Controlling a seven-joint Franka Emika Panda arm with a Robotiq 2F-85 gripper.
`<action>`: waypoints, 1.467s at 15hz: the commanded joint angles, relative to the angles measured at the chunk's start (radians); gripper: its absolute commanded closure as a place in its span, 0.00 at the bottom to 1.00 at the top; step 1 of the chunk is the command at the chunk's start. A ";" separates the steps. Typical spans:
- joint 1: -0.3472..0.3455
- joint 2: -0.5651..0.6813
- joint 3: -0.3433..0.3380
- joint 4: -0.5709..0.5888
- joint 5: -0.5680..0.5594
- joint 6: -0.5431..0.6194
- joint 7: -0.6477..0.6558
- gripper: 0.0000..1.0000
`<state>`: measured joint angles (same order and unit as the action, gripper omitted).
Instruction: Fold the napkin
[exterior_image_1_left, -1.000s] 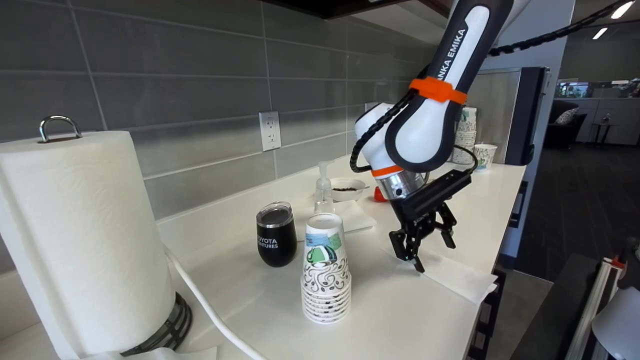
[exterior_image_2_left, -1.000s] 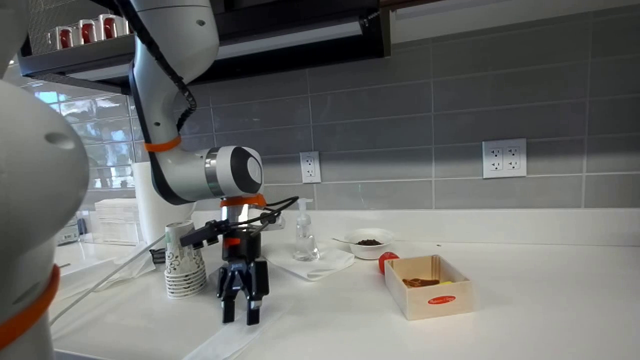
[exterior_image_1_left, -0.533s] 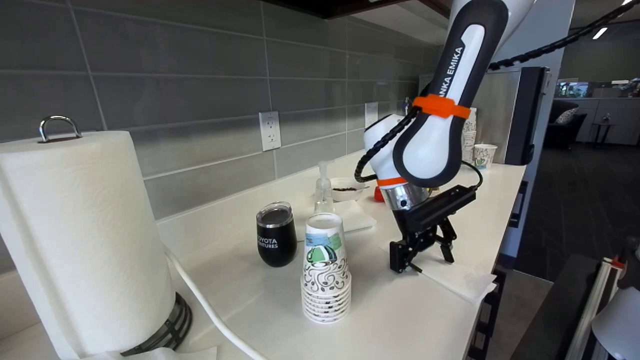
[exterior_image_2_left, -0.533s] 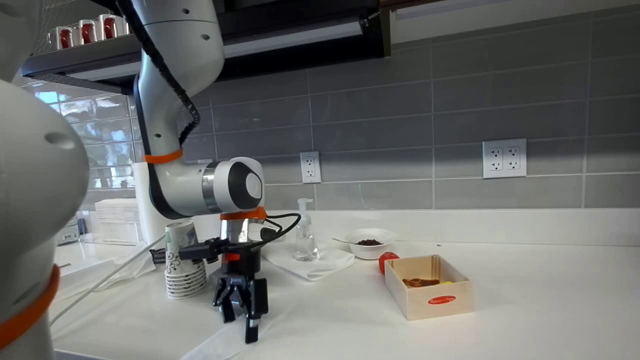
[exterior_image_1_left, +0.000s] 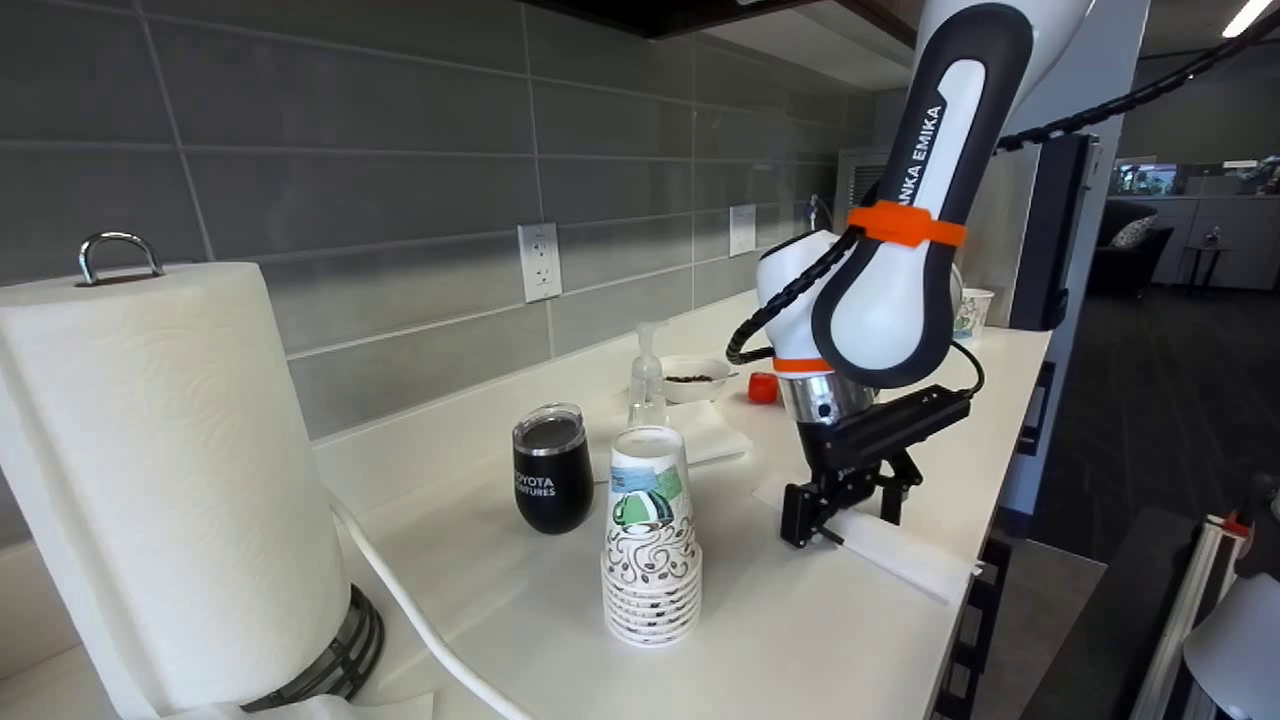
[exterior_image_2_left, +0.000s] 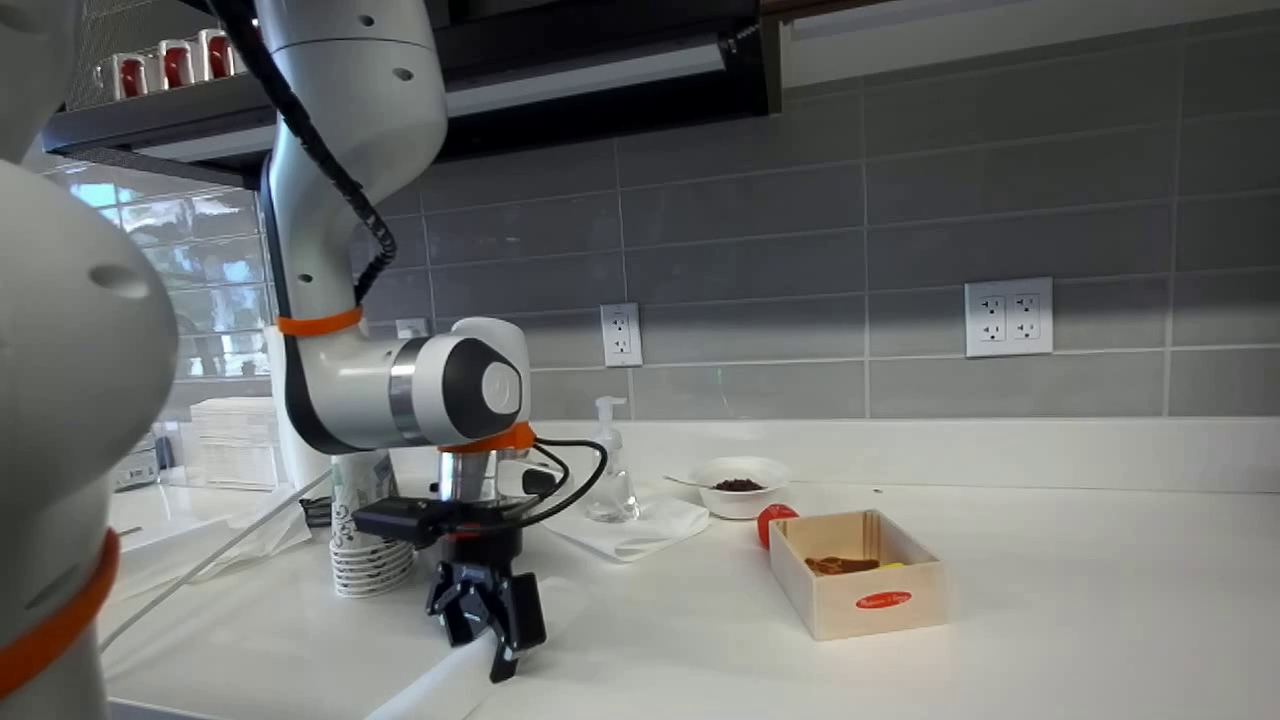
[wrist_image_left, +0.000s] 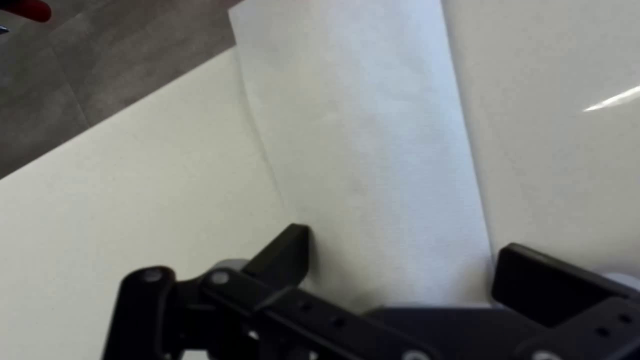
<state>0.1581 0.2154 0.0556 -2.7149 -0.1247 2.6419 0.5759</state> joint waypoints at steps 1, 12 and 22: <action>-0.013 0.120 -0.022 0.010 0.045 0.141 -0.059 0.00; -0.019 0.162 0.000 0.082 0.128 0.157 -0.196 0.00; -0.032 0.173 -0.008 0.142 0.165 0.159 -0.275 0.00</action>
<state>0.1406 0.2405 0.0513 -2.6971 0.0170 2.6921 0.3294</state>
